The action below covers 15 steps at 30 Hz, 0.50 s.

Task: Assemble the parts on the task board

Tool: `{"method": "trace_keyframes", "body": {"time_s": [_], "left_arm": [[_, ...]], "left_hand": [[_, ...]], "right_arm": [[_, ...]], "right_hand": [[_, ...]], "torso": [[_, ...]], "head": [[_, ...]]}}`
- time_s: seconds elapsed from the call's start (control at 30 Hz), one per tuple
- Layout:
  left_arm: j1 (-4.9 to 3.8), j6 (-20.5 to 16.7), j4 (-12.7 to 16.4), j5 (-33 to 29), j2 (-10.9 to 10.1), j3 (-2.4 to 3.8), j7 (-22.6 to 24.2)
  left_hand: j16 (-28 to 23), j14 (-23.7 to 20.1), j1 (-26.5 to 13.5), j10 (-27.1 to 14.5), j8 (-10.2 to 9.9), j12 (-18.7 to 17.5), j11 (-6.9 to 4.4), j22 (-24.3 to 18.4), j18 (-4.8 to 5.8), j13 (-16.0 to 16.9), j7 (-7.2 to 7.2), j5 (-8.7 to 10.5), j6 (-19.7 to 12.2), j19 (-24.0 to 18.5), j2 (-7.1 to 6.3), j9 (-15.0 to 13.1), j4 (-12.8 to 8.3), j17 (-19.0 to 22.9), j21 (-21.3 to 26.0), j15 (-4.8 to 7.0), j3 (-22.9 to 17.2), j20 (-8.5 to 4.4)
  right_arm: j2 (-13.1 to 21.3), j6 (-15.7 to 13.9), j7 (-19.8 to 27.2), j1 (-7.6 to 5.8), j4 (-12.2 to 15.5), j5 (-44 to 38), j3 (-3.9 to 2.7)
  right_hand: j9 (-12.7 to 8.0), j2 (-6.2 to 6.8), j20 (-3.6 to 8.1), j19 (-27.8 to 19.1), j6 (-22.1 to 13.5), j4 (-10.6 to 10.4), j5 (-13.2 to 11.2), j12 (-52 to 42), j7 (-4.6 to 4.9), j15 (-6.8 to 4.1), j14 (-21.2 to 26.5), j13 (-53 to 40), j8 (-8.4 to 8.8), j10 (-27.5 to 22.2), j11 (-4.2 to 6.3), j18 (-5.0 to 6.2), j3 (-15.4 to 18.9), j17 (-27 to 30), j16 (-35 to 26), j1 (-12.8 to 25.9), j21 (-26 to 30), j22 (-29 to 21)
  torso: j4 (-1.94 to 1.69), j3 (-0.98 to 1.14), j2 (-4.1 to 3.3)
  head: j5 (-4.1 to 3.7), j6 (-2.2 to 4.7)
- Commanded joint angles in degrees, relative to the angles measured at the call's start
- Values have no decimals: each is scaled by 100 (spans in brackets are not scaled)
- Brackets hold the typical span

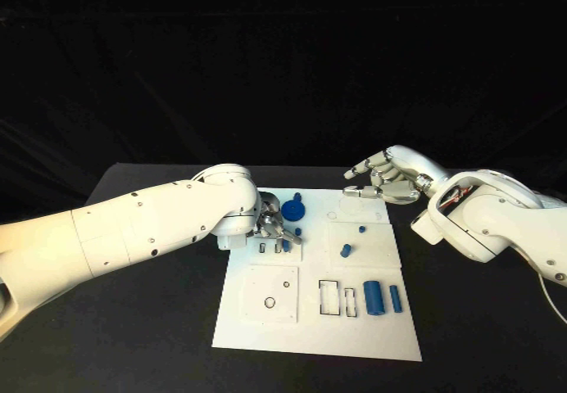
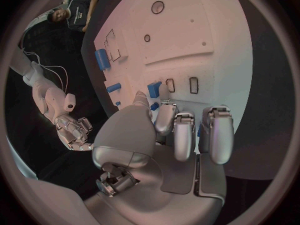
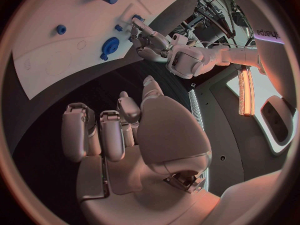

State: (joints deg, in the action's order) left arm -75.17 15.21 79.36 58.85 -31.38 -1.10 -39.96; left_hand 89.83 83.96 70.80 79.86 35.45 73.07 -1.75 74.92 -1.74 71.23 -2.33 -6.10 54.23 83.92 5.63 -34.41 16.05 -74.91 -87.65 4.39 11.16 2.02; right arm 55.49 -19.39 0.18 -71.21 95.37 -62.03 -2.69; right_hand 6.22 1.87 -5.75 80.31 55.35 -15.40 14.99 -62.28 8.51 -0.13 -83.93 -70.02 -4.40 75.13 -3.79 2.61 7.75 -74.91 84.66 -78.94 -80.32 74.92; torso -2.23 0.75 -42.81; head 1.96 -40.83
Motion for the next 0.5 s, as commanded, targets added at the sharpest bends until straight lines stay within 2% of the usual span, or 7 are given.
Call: {"method": "trace_keyframes", "body": {"time_s": [0.03,0.2,0.5], "left_arm": [[-11,118,19,43,12,0,-364],[-10,108,23,48,9,0,-365],[-10,49,35,49,6,0,-365]], "left_hand": [[17,604,86,27,36,32,1,1126,83,14,17,-38,-39,412,6,-20,-13,-1509,-21,52,-45,-51],[17,604,291,25,39,31,-11,1133,84,21,30,-50,-65,413,28,-79,-66,-1509,-22,61,-184,-58],[17,604,1191,-14,-74,-15,-73,1136,83,10,92,-107,-195,410,125,-128,-500,-1509,-19,117,-926,-108]], "right_arm": [[-12,76,-9,5,-6,-57,1],[-19,79,-7,7,-13,-57,3],[-27,87,-9,11,-25,-57,5]], "right_hand": [[8,-39,13,-5,45,6,34,30,4,-46,-408,1,-9,-30,17,100,32,-705,-25,-8,23,-2],[8,-39,13,-5,45,6,34,30,4,-46,-408,1,-9,-30,17,100,32,-705,-25,-8,23,-2],[8,-39,13,-5,45,6,34,30,4,-46,-408,1,-9,-30,17,100,32,-705,-25,-8,23,-2]], "torso": [[-4,-1,0],[-1,-1,0],[-5,-1,-3]], "head": [[-2,-7],[3,-12],[-1,-33]]}}
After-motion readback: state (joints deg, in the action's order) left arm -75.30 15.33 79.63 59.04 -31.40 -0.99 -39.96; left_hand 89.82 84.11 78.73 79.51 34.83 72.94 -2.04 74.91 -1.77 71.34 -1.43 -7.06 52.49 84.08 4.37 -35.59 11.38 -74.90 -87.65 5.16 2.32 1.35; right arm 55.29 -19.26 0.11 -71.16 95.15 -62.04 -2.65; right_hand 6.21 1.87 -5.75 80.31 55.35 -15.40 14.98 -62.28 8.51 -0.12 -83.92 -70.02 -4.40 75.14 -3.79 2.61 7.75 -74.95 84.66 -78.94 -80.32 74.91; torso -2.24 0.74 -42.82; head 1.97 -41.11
